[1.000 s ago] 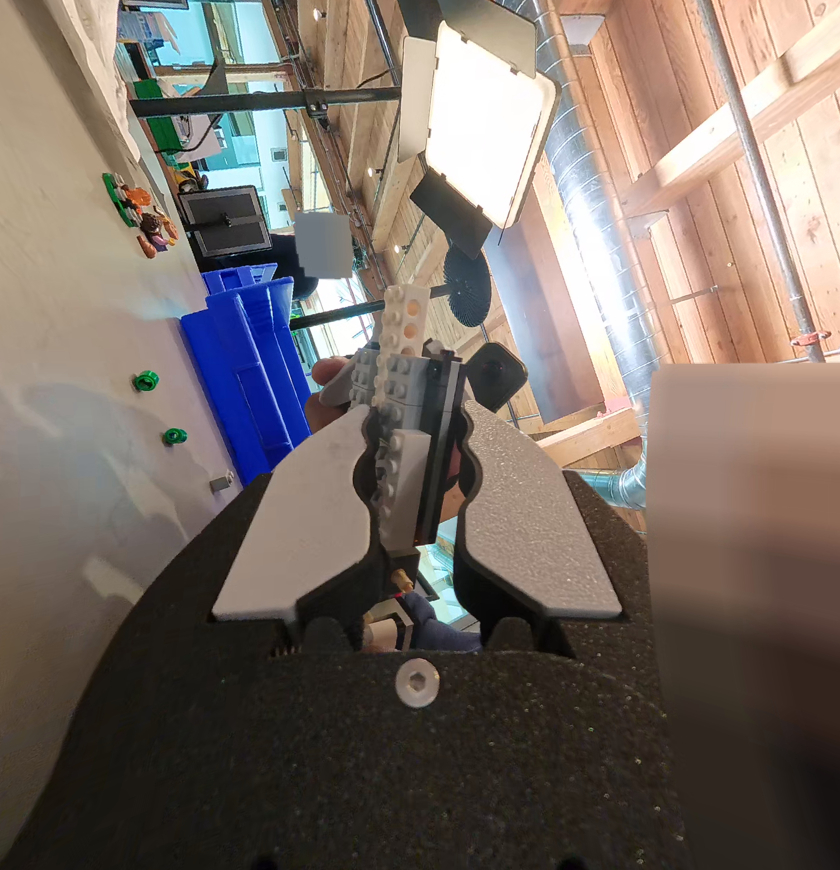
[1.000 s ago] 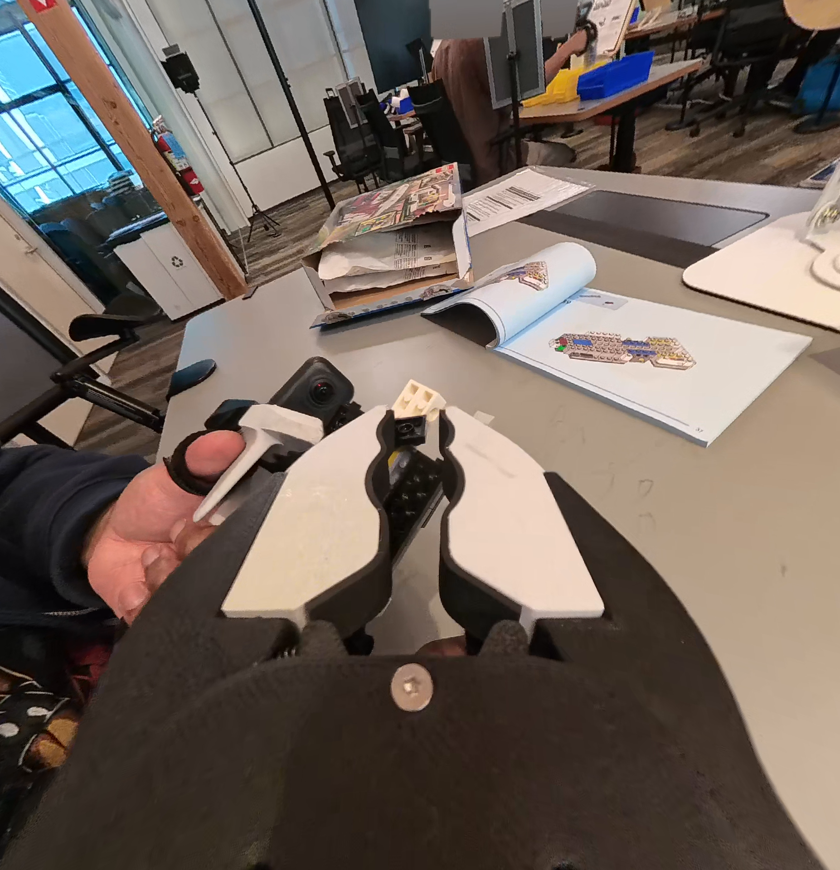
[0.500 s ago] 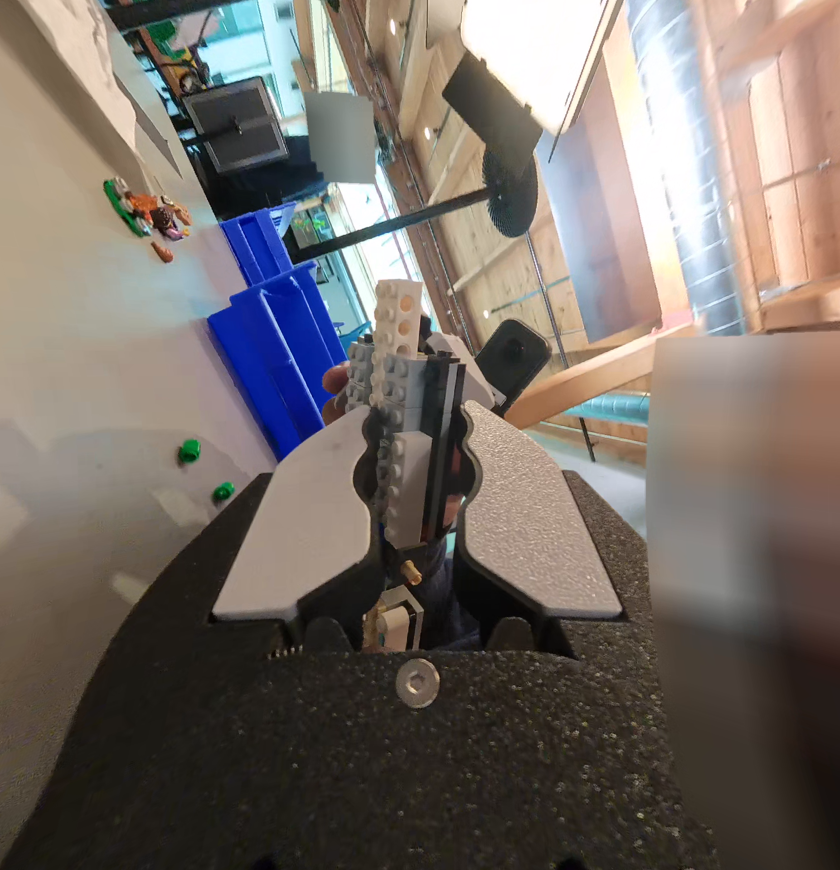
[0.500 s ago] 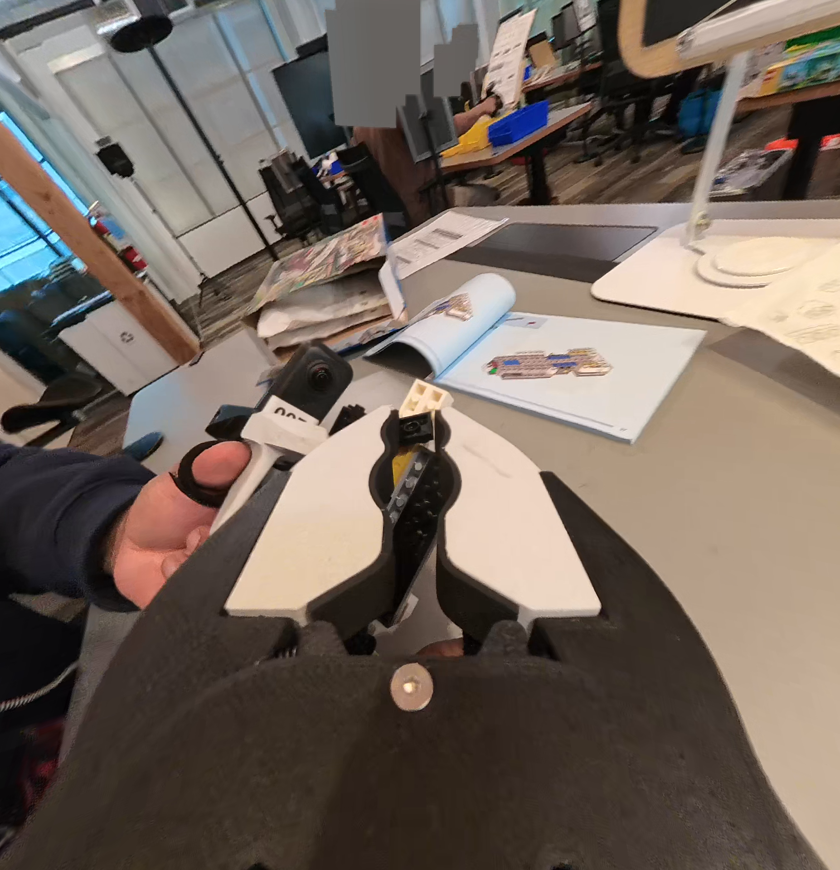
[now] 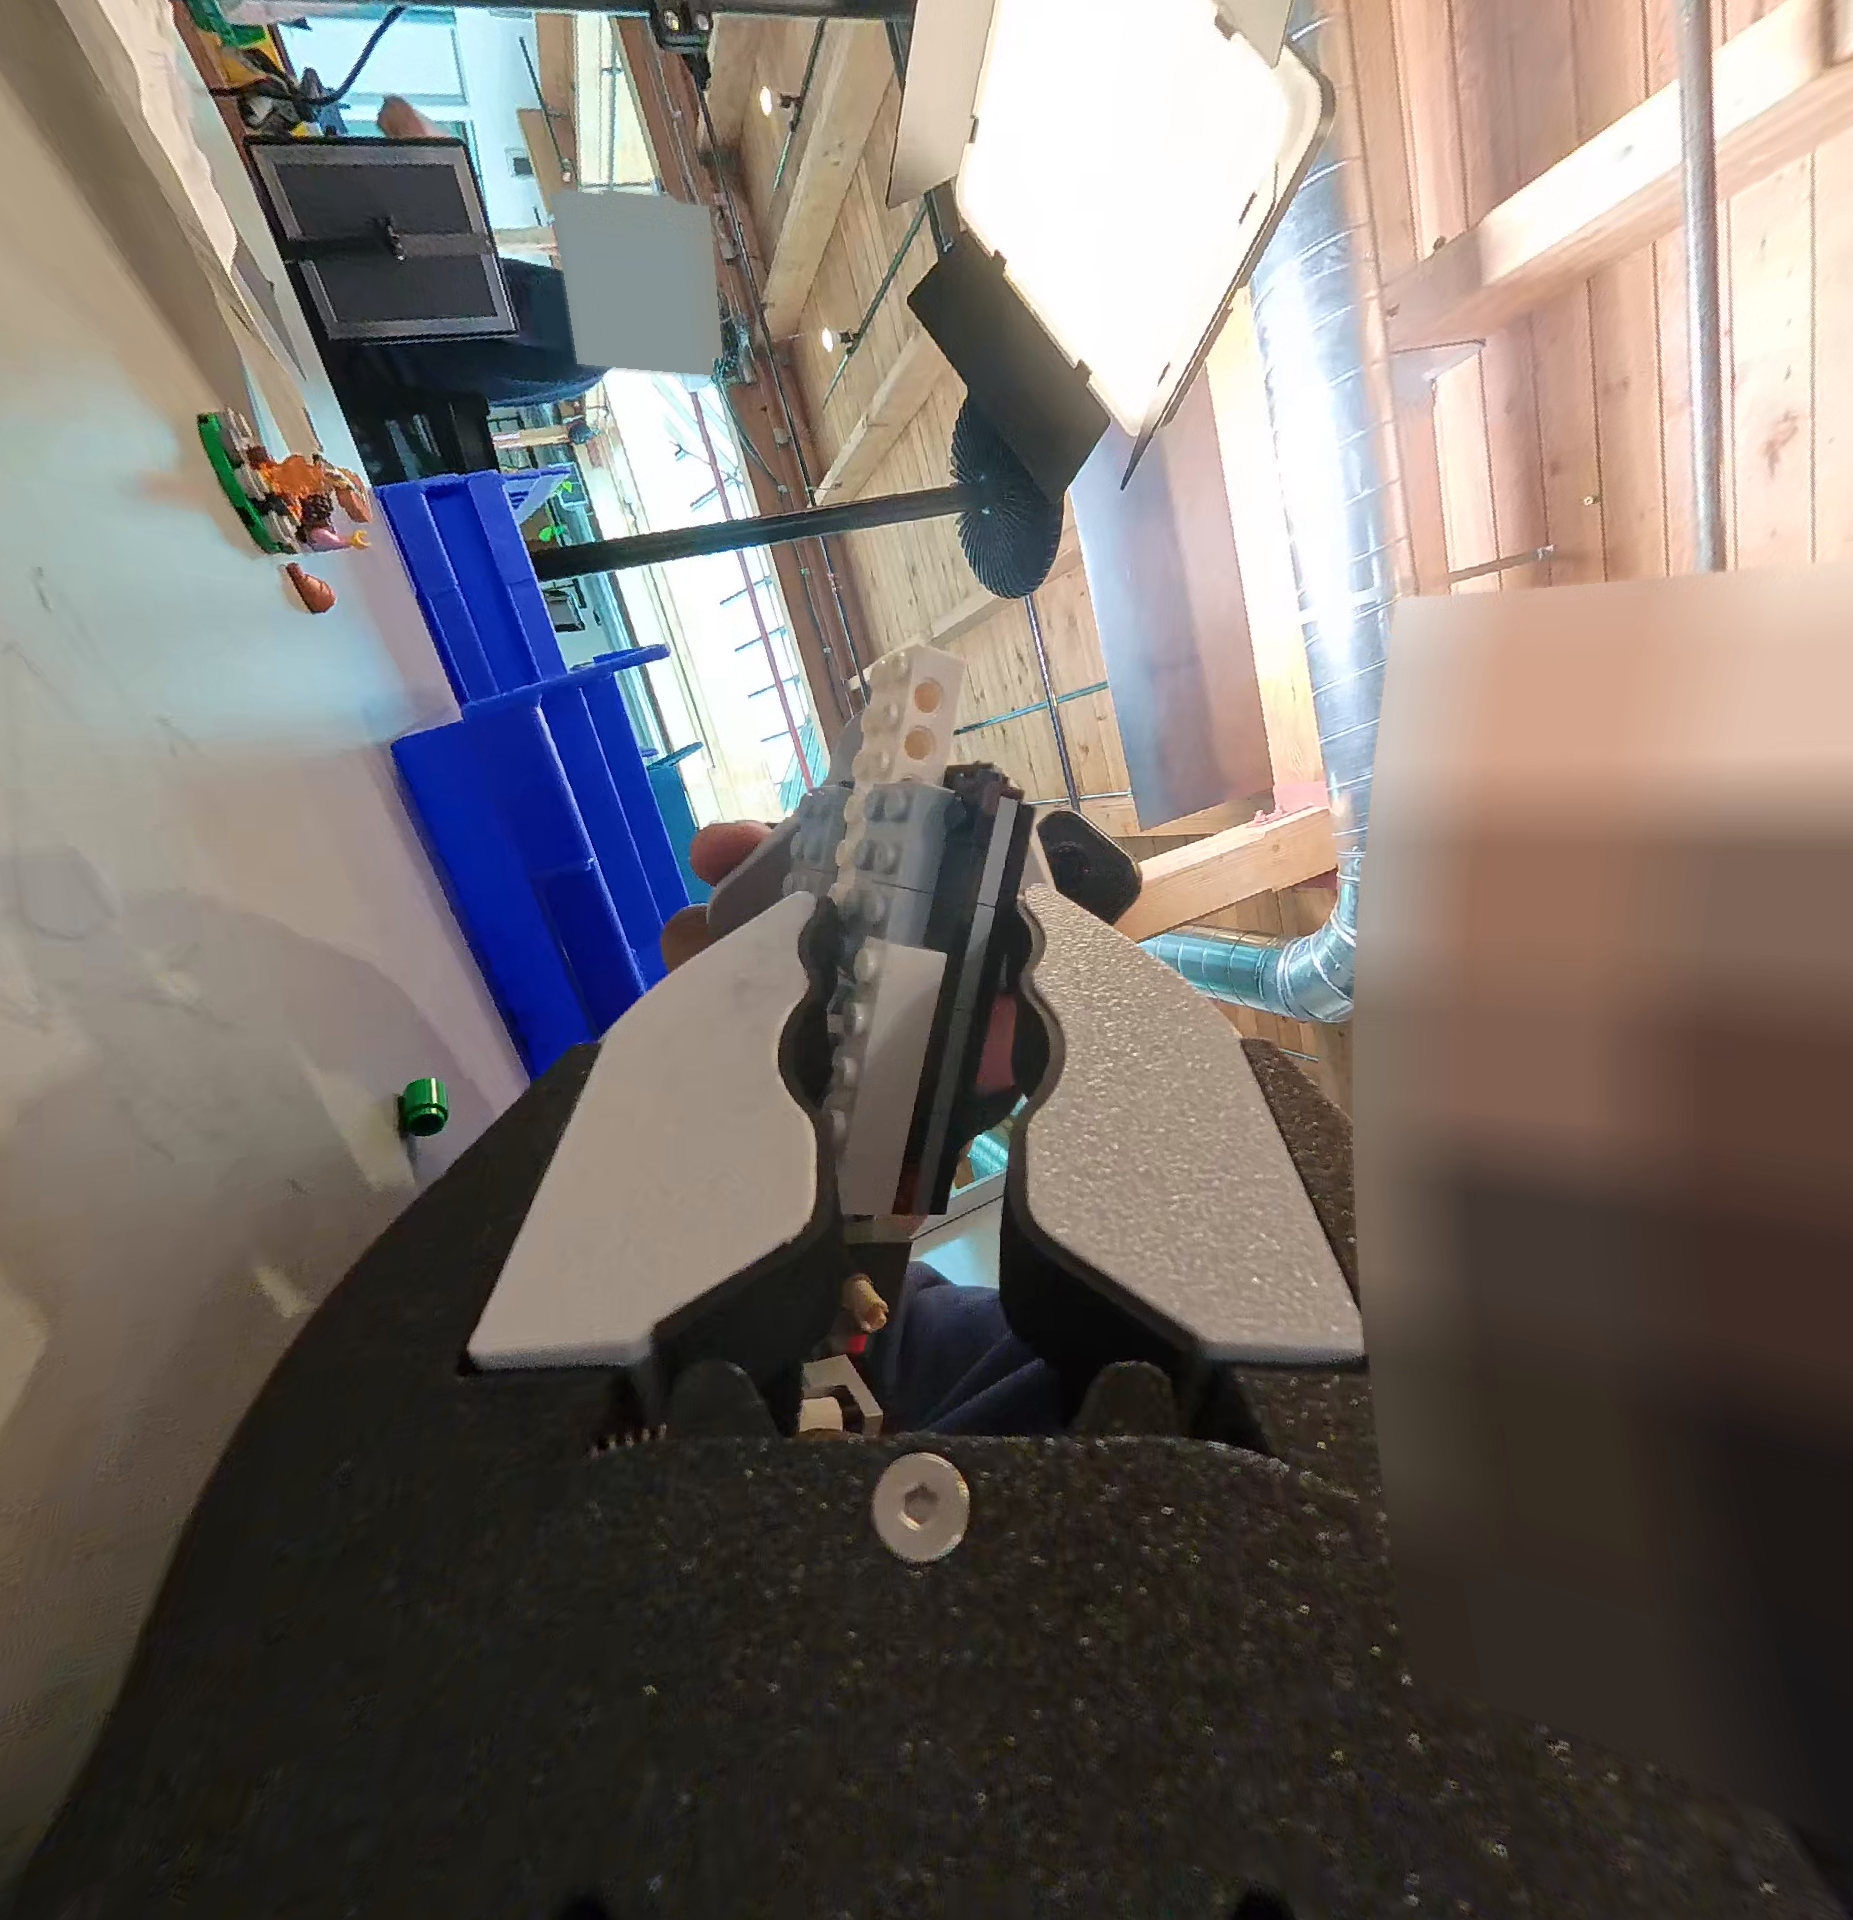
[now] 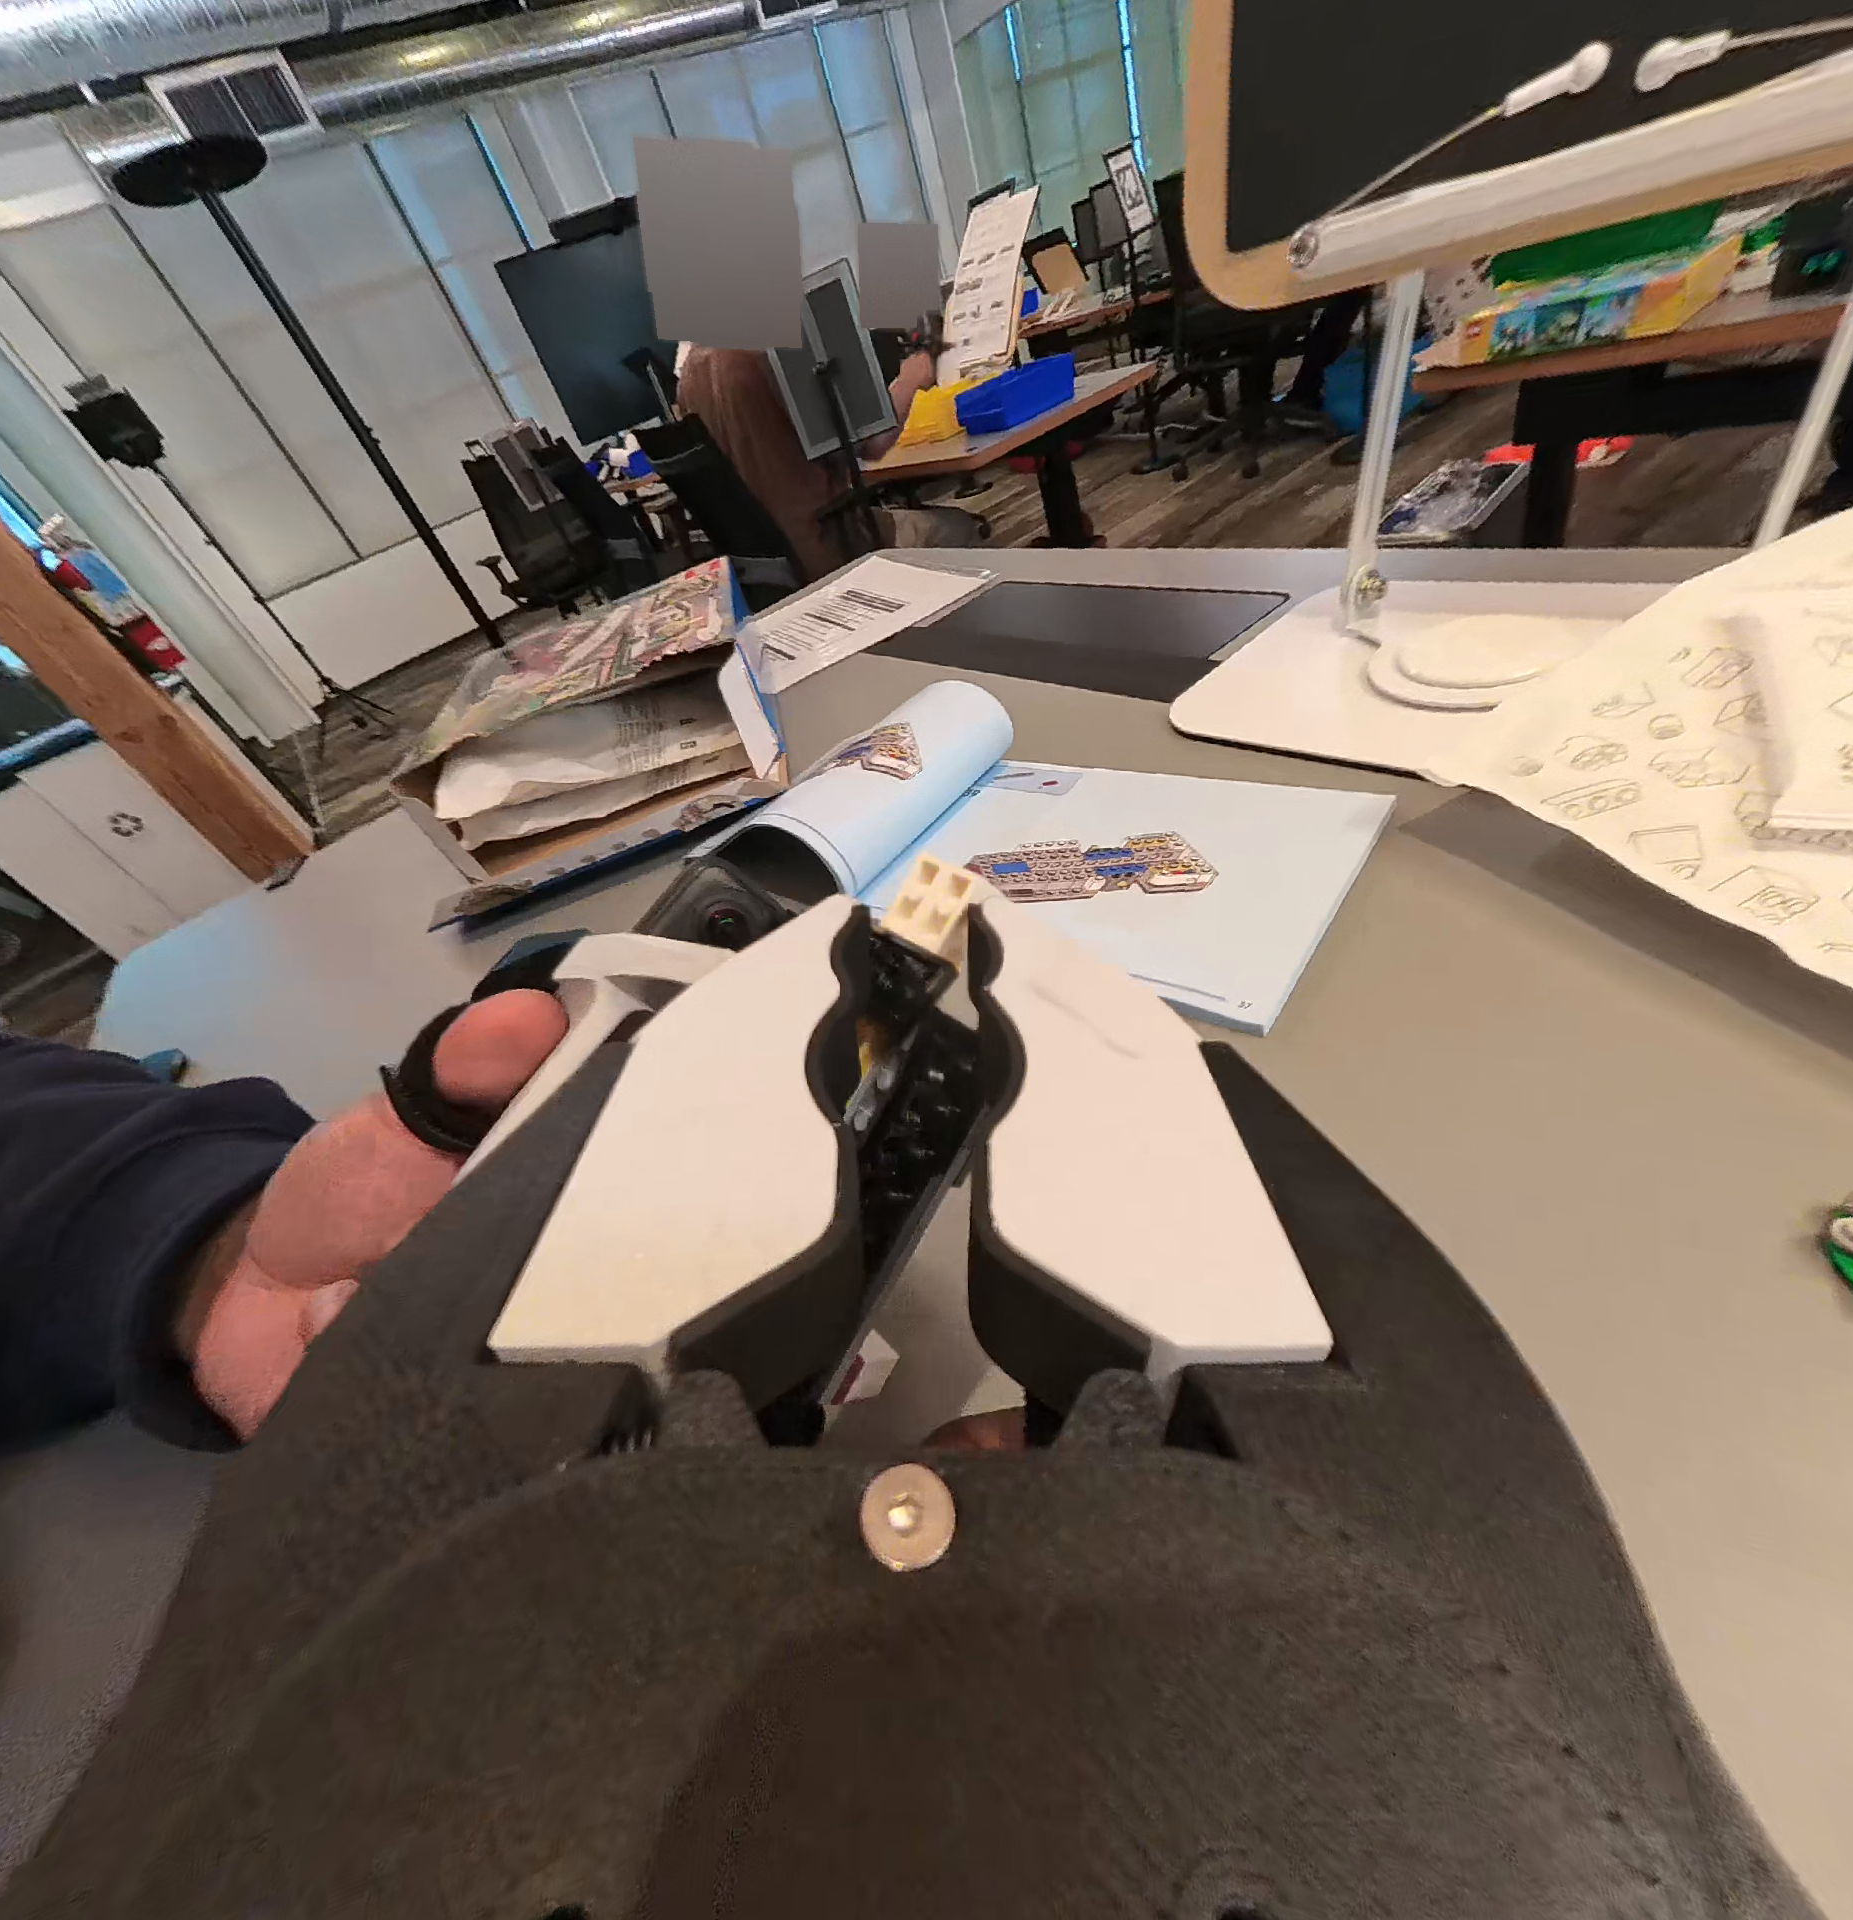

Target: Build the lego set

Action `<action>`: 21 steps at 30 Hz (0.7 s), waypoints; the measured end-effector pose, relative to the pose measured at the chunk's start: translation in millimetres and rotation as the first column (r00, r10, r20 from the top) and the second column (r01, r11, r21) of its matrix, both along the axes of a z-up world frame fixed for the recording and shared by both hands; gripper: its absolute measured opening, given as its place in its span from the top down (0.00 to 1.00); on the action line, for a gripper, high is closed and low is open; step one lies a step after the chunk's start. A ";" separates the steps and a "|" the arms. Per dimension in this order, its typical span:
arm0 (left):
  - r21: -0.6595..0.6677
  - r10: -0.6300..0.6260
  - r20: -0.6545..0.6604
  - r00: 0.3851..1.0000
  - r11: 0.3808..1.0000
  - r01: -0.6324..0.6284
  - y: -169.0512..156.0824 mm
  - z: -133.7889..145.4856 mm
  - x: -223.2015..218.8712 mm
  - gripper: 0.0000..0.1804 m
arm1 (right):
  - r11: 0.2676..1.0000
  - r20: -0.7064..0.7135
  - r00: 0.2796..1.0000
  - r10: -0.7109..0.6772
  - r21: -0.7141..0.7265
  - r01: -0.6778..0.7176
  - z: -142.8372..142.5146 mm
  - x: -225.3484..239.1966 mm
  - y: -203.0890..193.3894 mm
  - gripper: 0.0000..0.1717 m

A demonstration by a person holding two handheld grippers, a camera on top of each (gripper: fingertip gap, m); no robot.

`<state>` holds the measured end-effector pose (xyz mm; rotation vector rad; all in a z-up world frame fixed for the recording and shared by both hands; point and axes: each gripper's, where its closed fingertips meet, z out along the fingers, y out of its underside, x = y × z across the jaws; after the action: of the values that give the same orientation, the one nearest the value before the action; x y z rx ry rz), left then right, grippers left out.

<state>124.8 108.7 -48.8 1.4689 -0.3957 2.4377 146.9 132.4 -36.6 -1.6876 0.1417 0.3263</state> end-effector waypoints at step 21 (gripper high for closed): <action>-0.036 -0.004 -0.024 1.000 0.999 0.003 2.3 -2.4 -1.6 0.83 | 0.999 0.090 0.996 0.018 -0.039 -0.015 -1.1 -1.1 1.6 0.88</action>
<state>123.2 111.0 -51.2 1.4807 -0.3477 2.4094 145.7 134.0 -37.7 -1.7386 0.0670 0.2604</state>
